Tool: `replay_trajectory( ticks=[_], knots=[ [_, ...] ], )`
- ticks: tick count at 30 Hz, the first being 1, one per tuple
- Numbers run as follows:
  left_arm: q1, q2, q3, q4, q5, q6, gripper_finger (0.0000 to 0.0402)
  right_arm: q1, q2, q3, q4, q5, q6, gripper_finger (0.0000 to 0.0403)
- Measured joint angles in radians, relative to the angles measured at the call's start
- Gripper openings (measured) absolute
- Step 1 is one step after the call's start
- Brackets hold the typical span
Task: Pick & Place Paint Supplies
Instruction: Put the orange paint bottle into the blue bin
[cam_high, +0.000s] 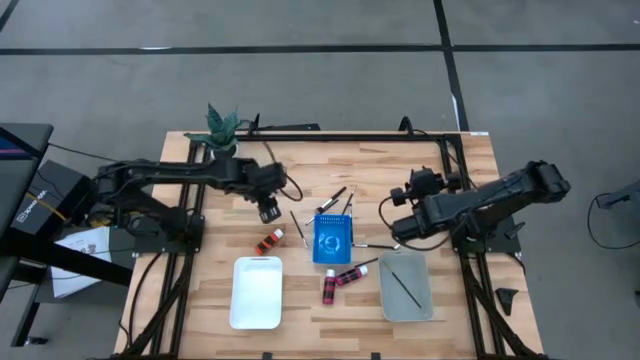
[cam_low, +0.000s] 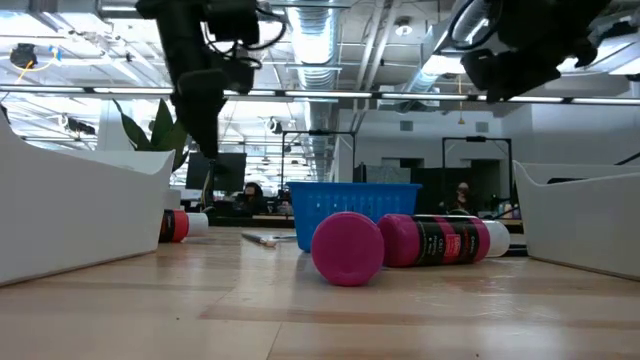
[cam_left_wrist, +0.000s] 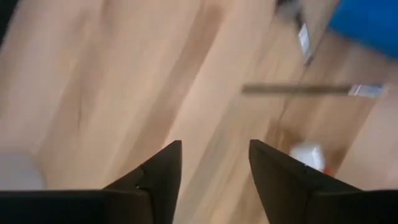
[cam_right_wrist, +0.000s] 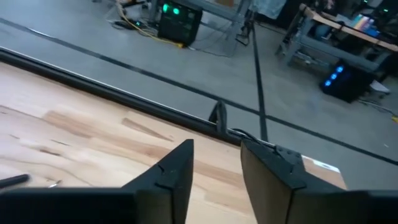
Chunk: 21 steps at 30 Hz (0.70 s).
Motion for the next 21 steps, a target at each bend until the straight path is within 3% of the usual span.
replay_trajectory(
  ticks=[10,21],
  knots=[
    [-0.090,0.112,0.020,-0.026,0.104,-0.157,0.0275,0.022,0.008,0.000,-0.008,-0.007,0.001,0.0177],
    [-0.136,0.248,0.020,0.045,0.163,-0.210,0.0286,0.021,0.009,0.000,-0.008,-0.010,0.003,0.0174]
  ],
)
